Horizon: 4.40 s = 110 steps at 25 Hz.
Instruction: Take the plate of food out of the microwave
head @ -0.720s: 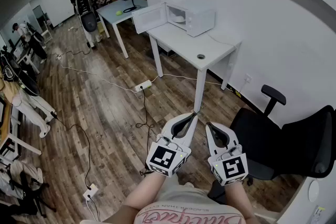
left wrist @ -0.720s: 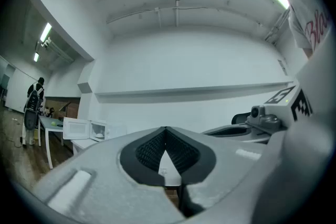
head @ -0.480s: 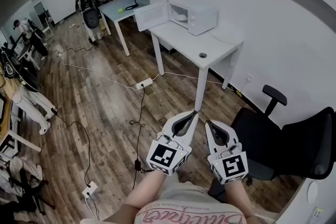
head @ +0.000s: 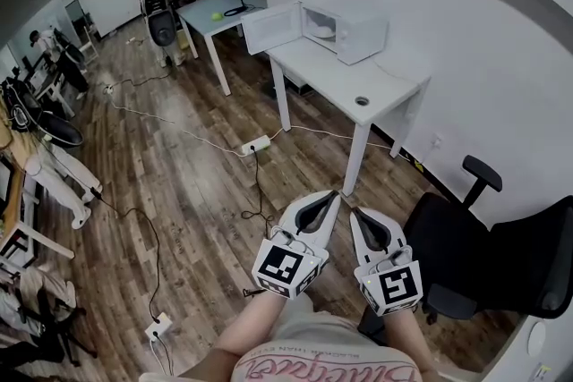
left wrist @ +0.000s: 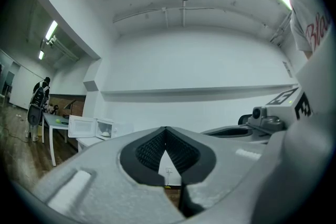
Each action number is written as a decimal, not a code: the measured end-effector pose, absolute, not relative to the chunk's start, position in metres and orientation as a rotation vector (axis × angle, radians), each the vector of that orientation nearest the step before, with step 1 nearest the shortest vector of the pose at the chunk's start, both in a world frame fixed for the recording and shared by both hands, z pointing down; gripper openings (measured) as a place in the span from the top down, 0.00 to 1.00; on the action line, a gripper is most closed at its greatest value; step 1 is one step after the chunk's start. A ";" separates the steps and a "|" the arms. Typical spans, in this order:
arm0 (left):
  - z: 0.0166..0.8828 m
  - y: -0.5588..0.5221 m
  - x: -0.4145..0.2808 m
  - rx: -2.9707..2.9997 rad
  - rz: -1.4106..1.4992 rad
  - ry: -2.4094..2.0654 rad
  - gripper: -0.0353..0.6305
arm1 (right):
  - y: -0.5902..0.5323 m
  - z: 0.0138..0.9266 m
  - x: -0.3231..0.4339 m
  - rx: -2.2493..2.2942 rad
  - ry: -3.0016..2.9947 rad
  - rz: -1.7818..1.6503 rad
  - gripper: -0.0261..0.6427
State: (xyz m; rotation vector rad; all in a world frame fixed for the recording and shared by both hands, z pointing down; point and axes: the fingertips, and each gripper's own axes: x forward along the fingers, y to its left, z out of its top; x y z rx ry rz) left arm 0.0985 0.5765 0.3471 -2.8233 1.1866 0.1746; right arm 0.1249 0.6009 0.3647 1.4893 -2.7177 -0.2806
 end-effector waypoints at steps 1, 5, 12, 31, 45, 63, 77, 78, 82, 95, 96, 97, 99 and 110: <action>0.347 0.570 0.095 -2.824 0.177 1.185 0.94 | 0.594 0.365 0.122 1.493 -2.715 -0.277 0.95; 0.345 0.539 0.078 -2.830 0.189 1.193 0.94 | 0.564 0.364 0.109 1.516 -2.699 -0.259 0.95; 0.342 0.485 0.049 -2.842 0.207 1.197 0.94 | 0.512 0.363 0.086 1.537 -2.670 -0.239 0.95; 0.347 0.382 -0.022 -2.877 0.234 1.154 0.94 | 0.410 0.370 0.010 1.551 -2.632 -0.226 0.95; 0.357 0.340 -0.028 -2.895 0.203 1.156 0.94 | 0.368 0.381 0.005 1.552 -2.605 -0.168 0.95; 0.371 0.236 -0.019 -2.906 0.163 1.223 0.94 | 0.262 0.388 0.016 1.495 -2.624 -0.204 0.95; 0.366 0.126 0.000 -2.918 0.186 1.261 0.94 | 0.147 0.379 0.042 1.533 -2.600 -0.198 0.95; 0.366 0.118 0.002 -2.918 0.189 1.268 0.94 | 0.139 0.379 0.044 1.524 -2.600 -0.195 0.95; 0.367 0.089 0.011 -2.924 0.194 1.290 0.94 | 0.110 0.379 0.052 1.492 -2.609 -0.163 0.95; 0.360 0.023 0.042 -2.905 0.187 1.298 0.94 | 0.037 0.372 0.083 1.489 -2.641 -0.111 0.95; 0.360 0.020 0.043 -2.902 0.183 1.296 0.94 | 0.034 0.372 0.084 1.488 -2.639 -0.115 0.95; 0.360 0.018 0.043 -2.899 0.181 1.298 0.94 | 0.031 0.373 0.084 1.487 -2.636 -0.119 0.95; 0.360 0.013 0.043 -2.894 0.180 1.305 0.94 | 0.027 0.374 0.084 1.481 -2.632 -0.125 0.95; 0.367 -0.017 0.031 -2.902 0.184 1.323 0.94 | -0.003 0.386 0.075 1.454 -2.597 -0.137 0.95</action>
